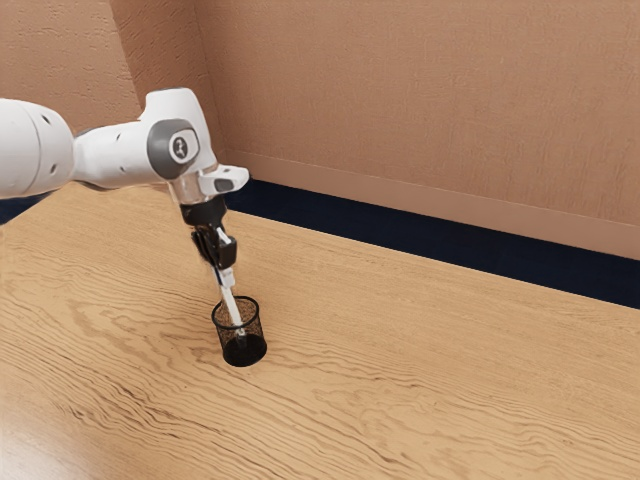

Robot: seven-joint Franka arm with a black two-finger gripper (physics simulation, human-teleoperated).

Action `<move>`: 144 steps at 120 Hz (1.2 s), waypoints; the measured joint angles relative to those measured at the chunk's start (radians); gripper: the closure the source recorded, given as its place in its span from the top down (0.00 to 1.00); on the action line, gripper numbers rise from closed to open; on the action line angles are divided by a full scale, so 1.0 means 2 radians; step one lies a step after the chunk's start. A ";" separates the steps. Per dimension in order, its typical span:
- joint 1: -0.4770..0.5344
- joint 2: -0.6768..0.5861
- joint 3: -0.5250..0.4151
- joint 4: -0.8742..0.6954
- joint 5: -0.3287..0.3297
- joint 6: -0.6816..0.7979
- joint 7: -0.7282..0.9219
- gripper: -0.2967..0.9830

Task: Take the marker out of the pen holder and place it to the left of the pen holder.

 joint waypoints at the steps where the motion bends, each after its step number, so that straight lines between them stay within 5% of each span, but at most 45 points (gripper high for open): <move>1: 0.000 -0.004 0.000 0.000 0.000 -0.002 0.000 0.18; 20: -0.001 -0.085 0.010 0.011 0.016 -0.048 0.000 0.17; 36: 0.004 -0.087 0.025 0.057 0.062 -0.120 -0.011 0.17; 73: 0.002 0.086 0.048 0.240 0.148 -0.330 -0.085 0.16; 99: 0.002 0.188 0.058 0.290 0.159 -0.403 -0.127 0.16; 144: 0.002 0.245 0.069 0.298 0.161 -0.434 -0.171 0.15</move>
